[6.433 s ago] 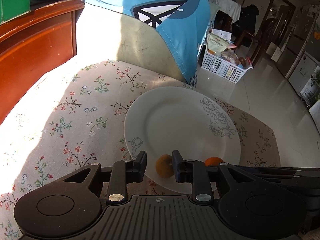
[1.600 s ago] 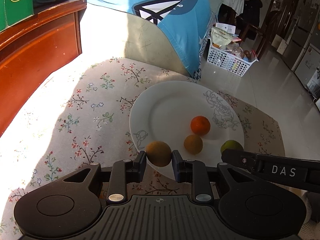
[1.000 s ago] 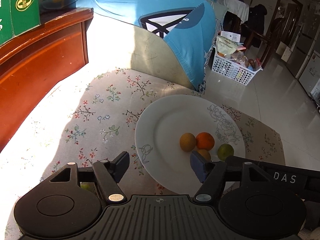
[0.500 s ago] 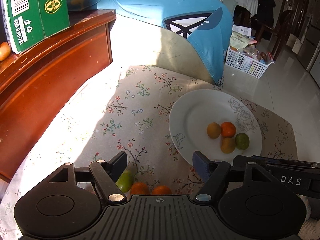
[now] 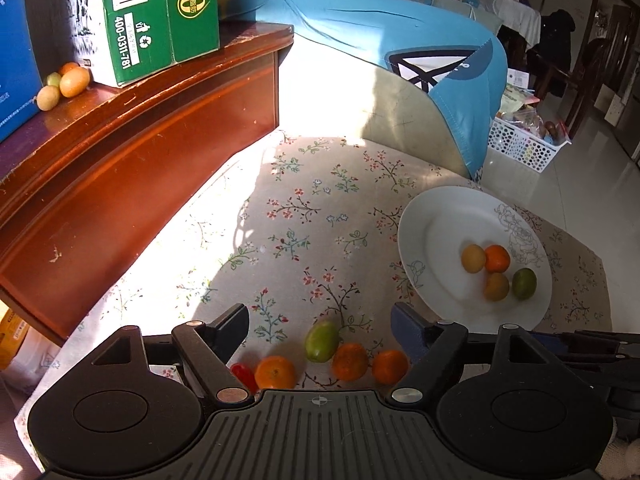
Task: Organize fruits
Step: 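Withdraw both tools from the plate back to the fruit cluster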
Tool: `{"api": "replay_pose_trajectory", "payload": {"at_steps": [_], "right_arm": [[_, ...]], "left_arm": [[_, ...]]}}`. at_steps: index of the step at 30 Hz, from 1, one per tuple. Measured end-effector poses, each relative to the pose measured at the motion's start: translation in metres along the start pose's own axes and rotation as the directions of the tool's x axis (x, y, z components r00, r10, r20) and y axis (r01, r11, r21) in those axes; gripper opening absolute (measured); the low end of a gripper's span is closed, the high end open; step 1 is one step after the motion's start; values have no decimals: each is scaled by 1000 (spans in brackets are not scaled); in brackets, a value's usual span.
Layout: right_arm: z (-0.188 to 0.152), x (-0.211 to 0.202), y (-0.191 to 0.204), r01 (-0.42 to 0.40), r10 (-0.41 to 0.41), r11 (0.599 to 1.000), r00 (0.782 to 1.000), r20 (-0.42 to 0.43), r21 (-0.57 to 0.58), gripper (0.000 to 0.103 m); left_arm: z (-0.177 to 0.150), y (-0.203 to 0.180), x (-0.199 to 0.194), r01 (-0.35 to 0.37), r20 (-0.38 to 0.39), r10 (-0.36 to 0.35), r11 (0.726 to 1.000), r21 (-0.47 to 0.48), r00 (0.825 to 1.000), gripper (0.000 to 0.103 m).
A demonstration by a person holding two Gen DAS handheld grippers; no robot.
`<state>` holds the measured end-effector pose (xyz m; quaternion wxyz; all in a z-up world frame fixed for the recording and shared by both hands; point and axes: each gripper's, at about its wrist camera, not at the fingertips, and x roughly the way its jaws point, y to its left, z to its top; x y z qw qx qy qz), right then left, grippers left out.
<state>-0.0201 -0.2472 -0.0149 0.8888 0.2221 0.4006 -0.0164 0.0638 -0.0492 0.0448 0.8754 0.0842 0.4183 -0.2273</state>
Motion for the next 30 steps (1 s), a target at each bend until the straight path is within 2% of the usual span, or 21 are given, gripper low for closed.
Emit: {"api": "replay_pose_trajectory", "payload": {"at_steps": [3,7,10,17,25,30], "right_arm": [[-4,4,5,-12,12,1000,1000,-20,-25,41],[-10,11,12,-36,34,998,998,-52,-55,41],[-12,15,16,-47,42,997,997,-67,-68,41],[-17,26,25,-52,43,995,994,-99,-90,41],[-20,37,33,-42,29,993,992,-121,-107,41],[-20,43,37,-33,19,992,992,-126,-118,41]], "left_arm": [[-5,7,2,-16,-13,16,1000,-6,1000,79],[-19,7,2,22,-38,-21,999,25,999,79],[-28,6,3,19,-48,-15,998,65,999,79],[-43,11,5,40,-74,-34,995,87,997,79],[-65,0,12,98,-98,-80,975,199,992,78],[-73,-6,16,131,-96,-111,964,230,989,76]]}}
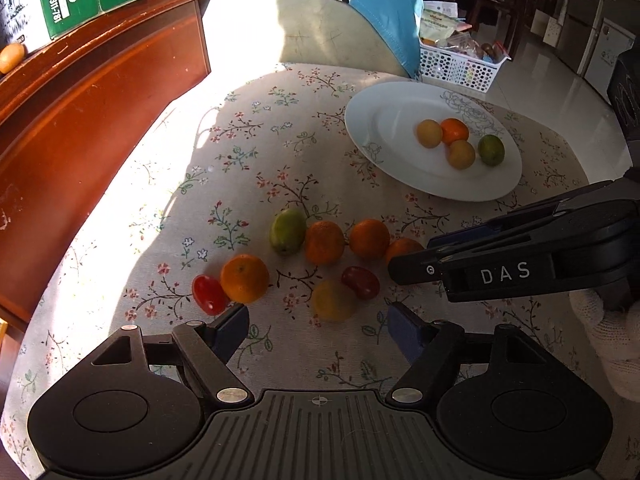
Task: Organize fruits
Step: 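Withdraw both tools from the plate back to the fruit cluster, then grasp a yellow-brown fruit with the left tool while the right tool grasps a tangerine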
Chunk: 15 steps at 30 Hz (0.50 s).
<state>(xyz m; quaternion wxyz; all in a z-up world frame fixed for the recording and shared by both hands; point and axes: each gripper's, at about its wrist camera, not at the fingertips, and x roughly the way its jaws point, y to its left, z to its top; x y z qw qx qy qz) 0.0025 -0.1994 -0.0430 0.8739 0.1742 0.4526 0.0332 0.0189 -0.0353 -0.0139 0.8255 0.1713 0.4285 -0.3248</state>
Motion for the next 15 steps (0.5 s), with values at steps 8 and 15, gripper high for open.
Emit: {"api": "replay_pose_trajectory", "payload": {"at_steps": [8,15], "right_arm": [[0,3,0,10,-10,1000,1000,2,0,40],[0,3,1,11,-11,1000,1000,4,-2,38]], "left_arm": [[-1,-2,8,4,20,-5,1000,25,1000,69],[-2,-1,16,3,18,-3,999,36,1000,57]]}}
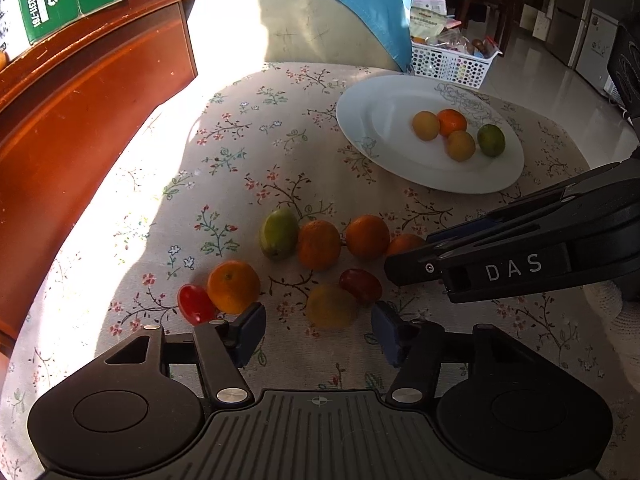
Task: Organize fruits
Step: 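Grasp a yellow-brown fruit with the left tool while the right tool grasps a tangerine, then carry both fruits onto the white plate and open both tools to release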
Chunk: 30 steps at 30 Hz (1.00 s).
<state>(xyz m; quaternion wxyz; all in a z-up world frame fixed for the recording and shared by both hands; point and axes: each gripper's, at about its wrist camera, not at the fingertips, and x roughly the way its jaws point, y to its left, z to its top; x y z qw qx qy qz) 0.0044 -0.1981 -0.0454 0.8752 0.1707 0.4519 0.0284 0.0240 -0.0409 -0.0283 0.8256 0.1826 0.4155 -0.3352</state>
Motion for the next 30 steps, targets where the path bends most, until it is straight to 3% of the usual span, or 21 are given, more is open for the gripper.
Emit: {"api": "replay_pose_trajectory", "payload": {"at_steps": [5,10,18,24,30], "right_arm": [[0,1,1,4,-4,1000,1000,0,-9,38],[1,1,1,5,-5,1000,1000,0,-10,38],[0,1,2,9,-9,1000,1000,-1,-20,38],[0,1,4,7,-7,1000,1000,1,-31,31],[2,-4,-1,-1,2,1000,1000,14,-10,30]], "left_arm": [[1,-3,4,4,1,-4,1000,12,1000,56],[1,-3,10,14,-7,-14,1000,14,1000,46],[2,-2,12,23,3,-23,1000,1,1000,45],[4,-3,11,26,11,-26,1000,-10,1000,26],[11,-2,2,34,21,-34,999,-37,999,26]]}}
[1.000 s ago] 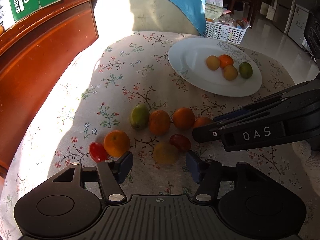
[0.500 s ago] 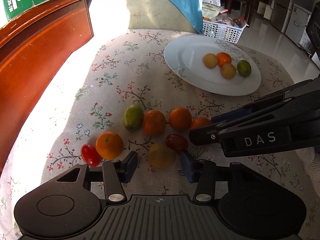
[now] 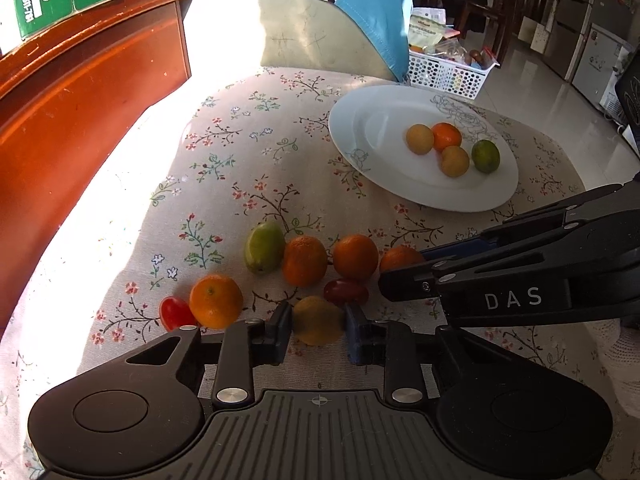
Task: Organize fruits
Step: 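Carry both fruits onto the white plate and open both tools to release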
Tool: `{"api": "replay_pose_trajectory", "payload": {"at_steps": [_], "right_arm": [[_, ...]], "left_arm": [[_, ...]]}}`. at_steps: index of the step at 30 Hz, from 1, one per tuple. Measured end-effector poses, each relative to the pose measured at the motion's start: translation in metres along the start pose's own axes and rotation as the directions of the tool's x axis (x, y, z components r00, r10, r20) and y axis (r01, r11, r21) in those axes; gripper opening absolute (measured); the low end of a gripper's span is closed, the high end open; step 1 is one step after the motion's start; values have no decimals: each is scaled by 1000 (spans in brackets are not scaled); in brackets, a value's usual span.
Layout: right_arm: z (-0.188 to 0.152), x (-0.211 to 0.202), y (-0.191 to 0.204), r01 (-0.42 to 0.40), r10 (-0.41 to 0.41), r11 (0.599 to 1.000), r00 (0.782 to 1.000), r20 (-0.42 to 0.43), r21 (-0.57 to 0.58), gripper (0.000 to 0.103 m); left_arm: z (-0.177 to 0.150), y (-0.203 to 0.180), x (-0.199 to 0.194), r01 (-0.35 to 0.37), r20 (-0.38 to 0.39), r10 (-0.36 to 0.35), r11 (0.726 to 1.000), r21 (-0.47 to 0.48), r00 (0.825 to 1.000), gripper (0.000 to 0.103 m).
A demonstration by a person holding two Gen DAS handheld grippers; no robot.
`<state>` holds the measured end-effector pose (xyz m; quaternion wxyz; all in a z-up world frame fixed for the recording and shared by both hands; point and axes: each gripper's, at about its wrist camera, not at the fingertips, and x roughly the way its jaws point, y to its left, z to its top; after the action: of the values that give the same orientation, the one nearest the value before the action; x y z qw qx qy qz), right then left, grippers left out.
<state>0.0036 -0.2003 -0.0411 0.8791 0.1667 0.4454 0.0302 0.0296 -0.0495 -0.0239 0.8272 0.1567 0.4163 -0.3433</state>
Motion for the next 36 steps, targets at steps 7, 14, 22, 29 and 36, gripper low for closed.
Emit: {"api": "replay_pose_trajectory", "payload": {"at_steps": [7,14,22,29,36], "right_arm": [[18,-31,-15,-16,11,999,995,102,50,30],[42,-64,-45,16,-36,995,980,193,102,30],[61,-74,-86,74,-116,979,969,219,188,30],[67,-62,-117,104,-160,952,971,177,288,30],[65,-48,-132,132,-187,930,973,135,342,31]], "left_arm": [[30,-3,-14,22,84,-18,999,-44,996,26],[68,-17,-6,58,150,-48,997,-58,988,26],[92,-30,15,83,149,-71,993,-79,986,26],[100,-39,39,92,110,-81,991,-98,991,26],[105,-46,59,91,72,-83,990,-110,994,26]]}}
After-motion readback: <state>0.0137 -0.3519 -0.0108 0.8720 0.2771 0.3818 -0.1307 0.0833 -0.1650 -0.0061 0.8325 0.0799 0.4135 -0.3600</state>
